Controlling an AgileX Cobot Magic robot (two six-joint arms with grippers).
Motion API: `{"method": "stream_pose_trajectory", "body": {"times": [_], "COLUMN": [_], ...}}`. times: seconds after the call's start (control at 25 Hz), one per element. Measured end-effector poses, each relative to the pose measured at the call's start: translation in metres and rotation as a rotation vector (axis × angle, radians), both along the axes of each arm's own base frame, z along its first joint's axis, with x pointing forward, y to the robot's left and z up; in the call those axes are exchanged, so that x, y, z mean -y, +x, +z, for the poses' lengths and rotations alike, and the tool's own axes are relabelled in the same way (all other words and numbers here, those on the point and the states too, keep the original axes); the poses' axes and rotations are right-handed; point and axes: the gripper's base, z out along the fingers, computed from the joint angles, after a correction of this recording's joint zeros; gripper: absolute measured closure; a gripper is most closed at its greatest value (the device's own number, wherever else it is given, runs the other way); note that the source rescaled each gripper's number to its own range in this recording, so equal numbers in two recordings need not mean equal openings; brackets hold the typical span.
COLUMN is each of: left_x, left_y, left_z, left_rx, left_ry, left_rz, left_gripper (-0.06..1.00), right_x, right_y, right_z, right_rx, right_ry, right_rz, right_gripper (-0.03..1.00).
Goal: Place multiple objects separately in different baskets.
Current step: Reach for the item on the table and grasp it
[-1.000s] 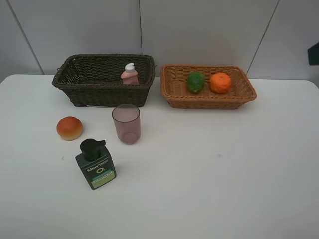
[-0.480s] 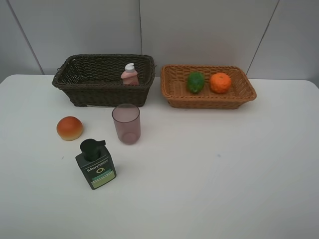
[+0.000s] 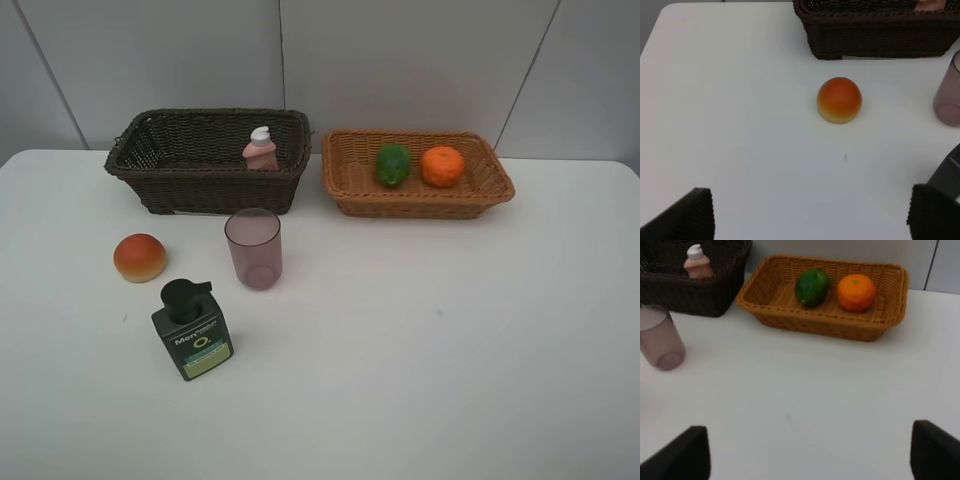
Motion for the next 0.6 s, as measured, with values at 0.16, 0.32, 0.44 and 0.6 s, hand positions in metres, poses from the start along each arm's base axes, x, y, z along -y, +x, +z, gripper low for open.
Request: {"method": "stream_pose_trajectory", "body": {"times": [0.16, 0.32, 0.44, 0.6], "left_x": [0.0, 0.0, 0.0, 0.0], "left_y": [0.0, 0.0, 0.0, 0.0], "left_z": [0.0, 0.0, 0.0, 0.0], "left_rx": [0.0, 0.0, 0.0, 0.0], "left_ry": [0.0, 0.0, 0.0, 0.0], "left_rz": [0.0, 0.0, 0.0, 0.0], "left_gripper": [-0.06, -0.06, -0.06, -0.06], "right_x": [0.0, -0.0001, -0.0005, -0.0011], "right_y": [0.0003, 0.0003, 0.0003, 0.0003], "right_z": [-0.0008, -0.0008, -0.0008, -0.0008], "right_rx": [-0.003, -0.003, -0.003, -0.003], "right_ry": [-0.002, -0.002, -0.002, -0.003], "right_rz": [-0.001, -0.023, -0.081, -0.173], "right_gripper": [0.25, 0.25, 0.25, 0.25]}}
